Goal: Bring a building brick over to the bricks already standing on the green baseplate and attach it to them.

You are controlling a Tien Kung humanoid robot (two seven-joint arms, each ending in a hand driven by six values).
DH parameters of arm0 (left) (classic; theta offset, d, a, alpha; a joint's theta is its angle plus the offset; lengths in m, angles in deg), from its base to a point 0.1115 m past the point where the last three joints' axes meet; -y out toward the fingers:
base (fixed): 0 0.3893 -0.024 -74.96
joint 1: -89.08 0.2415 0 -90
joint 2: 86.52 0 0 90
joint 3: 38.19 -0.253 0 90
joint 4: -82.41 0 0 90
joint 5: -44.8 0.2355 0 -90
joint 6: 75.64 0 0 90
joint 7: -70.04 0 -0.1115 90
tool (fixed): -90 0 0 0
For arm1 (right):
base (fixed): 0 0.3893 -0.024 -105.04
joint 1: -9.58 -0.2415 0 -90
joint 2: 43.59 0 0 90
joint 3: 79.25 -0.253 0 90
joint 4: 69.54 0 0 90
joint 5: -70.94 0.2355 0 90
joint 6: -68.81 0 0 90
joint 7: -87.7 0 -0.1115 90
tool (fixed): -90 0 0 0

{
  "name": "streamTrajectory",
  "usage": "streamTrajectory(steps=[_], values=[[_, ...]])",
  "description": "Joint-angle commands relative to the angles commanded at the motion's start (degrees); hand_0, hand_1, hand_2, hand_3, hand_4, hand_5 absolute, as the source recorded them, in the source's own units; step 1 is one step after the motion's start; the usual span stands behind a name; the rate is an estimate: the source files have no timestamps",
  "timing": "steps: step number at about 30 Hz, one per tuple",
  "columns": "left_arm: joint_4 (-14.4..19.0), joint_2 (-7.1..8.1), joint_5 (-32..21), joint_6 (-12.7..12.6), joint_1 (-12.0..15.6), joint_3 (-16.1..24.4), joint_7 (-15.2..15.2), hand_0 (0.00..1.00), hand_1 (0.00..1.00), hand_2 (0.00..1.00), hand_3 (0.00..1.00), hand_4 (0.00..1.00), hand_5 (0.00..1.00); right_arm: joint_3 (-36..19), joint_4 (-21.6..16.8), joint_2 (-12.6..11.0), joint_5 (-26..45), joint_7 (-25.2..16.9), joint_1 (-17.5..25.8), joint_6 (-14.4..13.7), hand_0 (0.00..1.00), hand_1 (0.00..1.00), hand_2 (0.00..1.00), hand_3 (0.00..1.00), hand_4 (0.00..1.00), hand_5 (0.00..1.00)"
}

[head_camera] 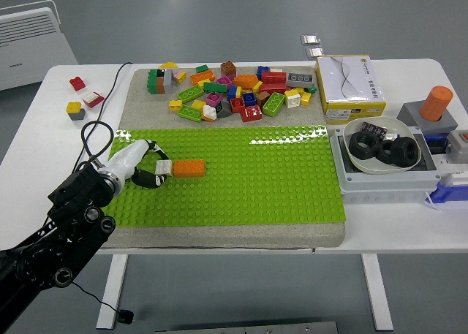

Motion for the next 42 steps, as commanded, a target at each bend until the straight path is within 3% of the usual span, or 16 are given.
streamTrajectory(steps=[23, 28, 29, 34, 35, 37, 42], values=[[-0.2, -0.12, 0.0, -0.1, 0.3, -0.2, 0.2, 0.972, 0.969, 0.970, 0.688, 0.527, 0.002, 0.4, 0.0, 0.1, 0.3, 0.1, 0.2, -0.1, 0.515, 0.722, 0.794, 0.785, 0.811, 0.862], [1.0, 0.24, 0.2, 1.0, 0.5, 0.1, -0.3, 0.972, 0.969, 0.970, 0.688, 0.527, 0.002, 0.5, 0.0, 0.0, 0.4, 0.1, 0.2, -0.1, 0.515, 0.722, 0.794, 0.785, 0.811, 0.862], [1.5, 0.38, 0.3, 1.3, 0.6, 0.2, -0.5, 0.973, 0.972, 0.976, 0.720, 0.568, 0.002, 0.5, 0.0, 0.0, 0.5, 0.1, 0.2, -0.1, 0.515, 0.722, 0.794, 0.786, 0.813, 0.861], [3.7, 1.01, 0.4, 3.1, 0.8, 0.6, -1.7, 0.973, 0.972, 0.976, 0.720, 0.568, 0.002, 0.5, 0.0, -0.2, 0.6, 0.1, 0.2, -0.2, 0.515, 0.722, 0.794, 0.786, 0.813, 0.861], [3.9, 1.08, 0.3, 3.6, 0.9, 0.5, -2.0, 0.971, 0.973, 0.983, 0.739, 0.617, 0.002, 0.4, 0.0, -0.2, 0.5, 0.1, 0.2, -0.2, 0.515, 0.722, 0.794, 0.785, 0.812, 0.856], [4.2, 1.14, 0.2, 4.2, 1.0, 0.5, -2.5, 0.971, 0.973, 0.983, 0.739, 0.617, 0.002, 0.3, 0.0, -0.2, 0.5, 0.1, 0.2, -0.2, 0.515, 0.722, 0.794, 0.785, 0.812, 0.856], [5.3, 1.10, 0.7, 4.6, 1.5, 1.1, -3.0, 0.974, 0.974, 0.991, 0.738, 0.621, 0.002, 0.2, 0.0, -0.2, 0.3, 0.0, 0.2, -0.2, 0.515, 0.722, 0.794, 0.785, 0.813, 0.855]])
